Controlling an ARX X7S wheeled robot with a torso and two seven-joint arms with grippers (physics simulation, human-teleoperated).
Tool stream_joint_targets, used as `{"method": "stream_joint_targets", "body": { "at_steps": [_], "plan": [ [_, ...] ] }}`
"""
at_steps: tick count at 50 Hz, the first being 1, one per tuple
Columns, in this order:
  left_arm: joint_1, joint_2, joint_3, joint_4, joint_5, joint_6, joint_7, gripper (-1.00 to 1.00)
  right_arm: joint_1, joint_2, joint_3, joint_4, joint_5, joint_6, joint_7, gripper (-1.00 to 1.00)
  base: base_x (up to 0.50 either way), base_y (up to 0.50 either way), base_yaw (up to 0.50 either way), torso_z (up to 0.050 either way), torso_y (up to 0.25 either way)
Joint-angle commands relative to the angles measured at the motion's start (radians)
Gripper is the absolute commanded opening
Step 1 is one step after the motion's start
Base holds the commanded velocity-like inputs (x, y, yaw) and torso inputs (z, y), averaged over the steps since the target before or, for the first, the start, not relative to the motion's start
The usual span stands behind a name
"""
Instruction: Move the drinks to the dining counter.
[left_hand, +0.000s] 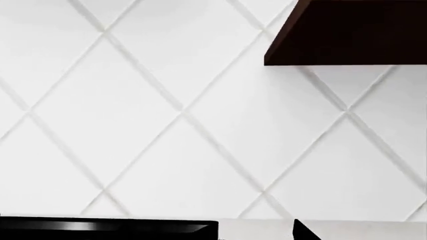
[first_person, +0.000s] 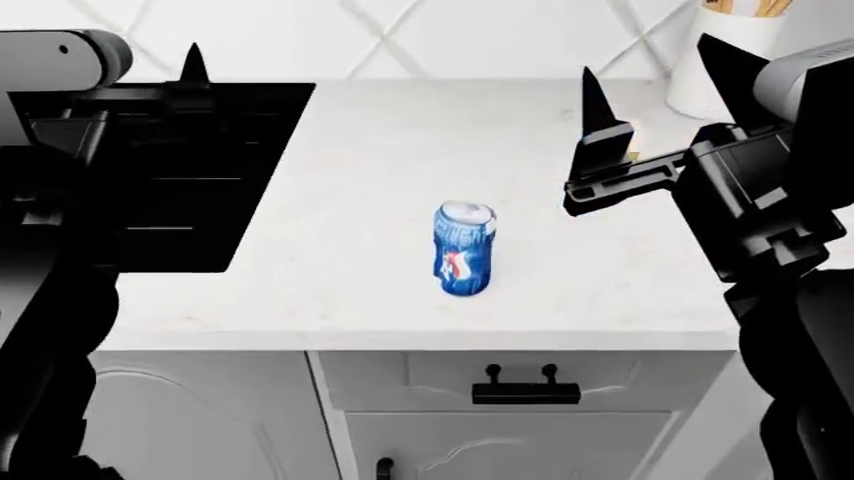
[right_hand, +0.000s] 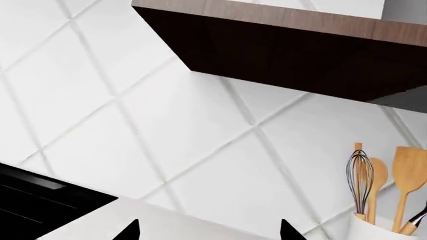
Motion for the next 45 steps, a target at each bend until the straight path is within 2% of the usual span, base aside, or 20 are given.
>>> {"method": "stream_joint_targets", "body": {
  "at_steps": [1, 14, 21, 28, 31, 36, 40, 42, 45],
  "plan": [
    [-0.018, -0.012, -0.017, 0.02, -0.015, -0.032, -0.006, 1.0, 0.012, 0.003, 0.005, -0.009, 0.018, 0.01, -0.01, 1.0, 0.41, -0.45, 0.0, 0.0, 0.0],
    [0.005, -0.015, -0.043, 0.044, -0.041, -0.038, 0.003, 1.0, -0.005, 0.011, -0.012, -0.009, 0.02, 0.017, -0.001, 1.0, 0.42, -0.4, 0.0, 0.0, 0.0],
    [0.022, -0.019, -0.065, 0.06, -0.055, -0.042, 0.008, 1.0, 0.011, 0.031, -0.05, -0.008, 0.009, 0.065, 0.019, 1.0, 0.06, -0.01, 0.0, 0.0, 0.0],
    [0.024, -0.022, -0.066, 0.063, -0.058, -0.046, 0.004, 1.0, 0.001, 0.01, -0.016, -0.003, 0.023, 0.057, 0.017, 1.0, 0.41, 0.13, 0.0, 0.0, 0.0],
    [0.026, -0.029, -0.055, 0.06, -0.063, -0.059, 0.009, 1.0, 0.016, -0.005, 0.018, 0.007, 0.033, 0.111, 0.026, 1.0, 0.0, 0.0, 0.0, 0.0, 0.0],
    [0.038, -0.038, -0.028, 0.077, -0.089, -0.093, 0.031, 1.0, 0.006, -0.017, 0.025, 0.051, 0.03, 0.101, 0.032, 1.0, 0.0, 0.0, 0.0, 0.0, 0.0],
    [0.063, -0.069, 0.055, 0.025, -0.104, -0.118, 0.082, 1.0, 0.034, -0.034, 0.054, 0.072, 0.063, 0.261, 0.027, 1.0, 0.0, 0.0, 0.0, 0.0, 0.0],
    [0.051, -0.066, 0.048, 0.045, -0.146, -0.181, 0.101, 1.0, 0.051, -0.055, 0.091, 0.106, 0.072, 0.367, 0.037, 1.0, 0.0, 0.0, 0.0, 0.0, 0.0],
    [0.043, -0.073, 0.061, 0.058, -0.153, -0.208, 0.099, 1.0, 0.033, -0.036, 0.075, 0.142, 0.15, 0.376, 0.1, 1.0, 0.0, 0.0, 0.0, 0.0, 0.0]
  ]
}}
